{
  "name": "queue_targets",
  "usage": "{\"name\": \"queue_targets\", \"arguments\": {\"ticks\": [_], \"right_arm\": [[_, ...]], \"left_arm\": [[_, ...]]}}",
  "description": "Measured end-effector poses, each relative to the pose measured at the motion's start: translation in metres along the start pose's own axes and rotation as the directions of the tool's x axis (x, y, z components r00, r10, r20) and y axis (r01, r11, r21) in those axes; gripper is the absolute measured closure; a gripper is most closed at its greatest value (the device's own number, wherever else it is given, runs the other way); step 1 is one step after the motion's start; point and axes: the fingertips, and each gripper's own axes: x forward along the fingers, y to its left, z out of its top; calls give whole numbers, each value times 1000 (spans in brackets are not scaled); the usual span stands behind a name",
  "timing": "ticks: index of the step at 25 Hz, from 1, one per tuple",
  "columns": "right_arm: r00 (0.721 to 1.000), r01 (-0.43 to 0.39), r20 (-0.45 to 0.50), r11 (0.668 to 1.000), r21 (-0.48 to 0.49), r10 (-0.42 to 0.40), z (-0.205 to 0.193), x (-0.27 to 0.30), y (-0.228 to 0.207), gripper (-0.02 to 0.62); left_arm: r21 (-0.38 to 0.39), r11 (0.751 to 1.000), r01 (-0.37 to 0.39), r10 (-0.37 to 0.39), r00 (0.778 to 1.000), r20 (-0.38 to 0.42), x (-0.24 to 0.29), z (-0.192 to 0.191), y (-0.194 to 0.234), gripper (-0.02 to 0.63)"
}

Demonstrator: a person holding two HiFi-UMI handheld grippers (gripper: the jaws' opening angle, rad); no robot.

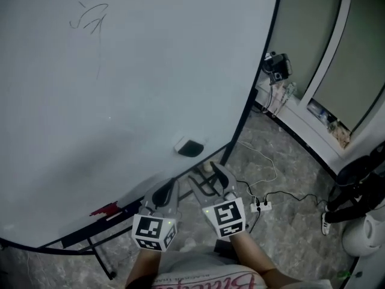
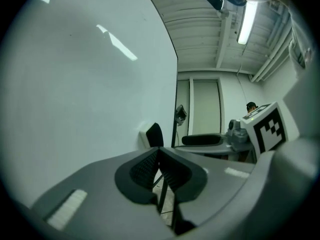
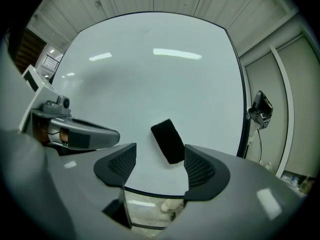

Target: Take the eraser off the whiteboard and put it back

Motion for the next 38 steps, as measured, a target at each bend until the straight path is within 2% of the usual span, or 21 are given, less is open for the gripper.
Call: {"name": "queue_targets", "arguments": {"ticks": [4, 10, 14, 17, 20, 26, 32, 38], "right_arm": [[999, 31, -18, 991, -127, -33, -3, 30, -13, 276], [997, 45, -43, 954, -295, -61, 0, 66, -18, 276], [997, 47, -46, 942, -333, -66, 4, 79, -21, 296], [997, 36, -52, 937, -346, -57, 3, 82, -18, 347], [996, 40, -61, 931, -363, -67, 3, 81, -18, 362], [995, 69, -46, 948, -311, -88, 9, 70, -17, 368], [996, 68, -53, 986, -149, -77, 10, 46, -15, 368], [997, 63, -34, 998, -17, -64, 15, 15, -4, 368]], "left_arm": [[-3, 1000, -29, 29, 1000, -2, 13, -1, 12, 607], [0, 999, -49, 49, 999, 11, 29, 5, 27, 607], [-5, 998, -57, 57, 998, 31, 34, 13, 40, 607], [-9, 998, -61, 61, 998, 34, 37, 15, 47, 607], [-10, 998, -56, 57, 998, 30, 38, 15, 50, 607], [-2, 1000, -10, 10, 1000, 18, 39, 14, 42, 607], [6, 999, 46, -46, 999, 11, 31, 15, 29, 607], [28, 995, 94, -94, 995, 16, 11, 21, 12, 607]]}}
